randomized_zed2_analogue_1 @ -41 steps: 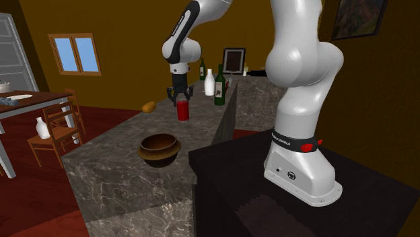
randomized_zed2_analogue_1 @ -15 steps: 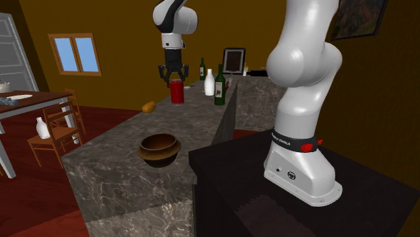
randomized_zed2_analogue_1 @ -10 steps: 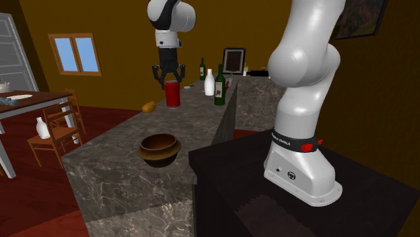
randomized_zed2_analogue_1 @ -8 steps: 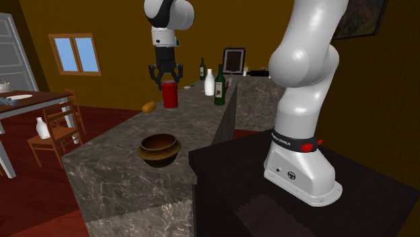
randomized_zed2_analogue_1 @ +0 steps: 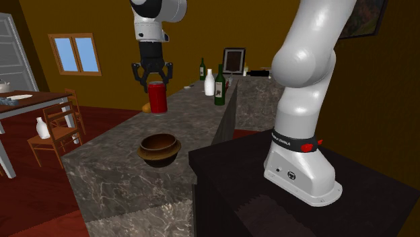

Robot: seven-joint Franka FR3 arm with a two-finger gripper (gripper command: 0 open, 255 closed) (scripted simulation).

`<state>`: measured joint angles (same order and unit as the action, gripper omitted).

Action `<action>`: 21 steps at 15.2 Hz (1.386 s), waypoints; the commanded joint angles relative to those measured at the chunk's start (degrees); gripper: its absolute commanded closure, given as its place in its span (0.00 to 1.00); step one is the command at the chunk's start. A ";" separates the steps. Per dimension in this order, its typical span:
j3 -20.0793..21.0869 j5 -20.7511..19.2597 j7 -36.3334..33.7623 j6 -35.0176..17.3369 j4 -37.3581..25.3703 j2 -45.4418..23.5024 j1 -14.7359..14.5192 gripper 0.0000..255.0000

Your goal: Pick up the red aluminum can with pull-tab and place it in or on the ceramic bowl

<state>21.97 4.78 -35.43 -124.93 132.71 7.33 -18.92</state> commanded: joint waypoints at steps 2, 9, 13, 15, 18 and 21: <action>1.89 0.76 -3.03 -0.57 1.15 0.78 -1.60 1.00; 2.37 -0.55 -4.00 -6.29 3.67 -2.62 -1.49 1.00; 2.55 -1.61 -4.75 -9.56 4.83 -4.88 -1.43 1.00; 2.61 -2.25 -5.20 -11.19 5.34 -6.10 -1.40 1.00; 2.63 -3.34 -5.97 -13.62 6.00 -8.03 -1.39 1.00; 2.57 -4.30 -6.63 -15.46 6.42 -9.59 -1.41 1.00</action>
<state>24.53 0.74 -41.85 -139.93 139.10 -1.87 -20.30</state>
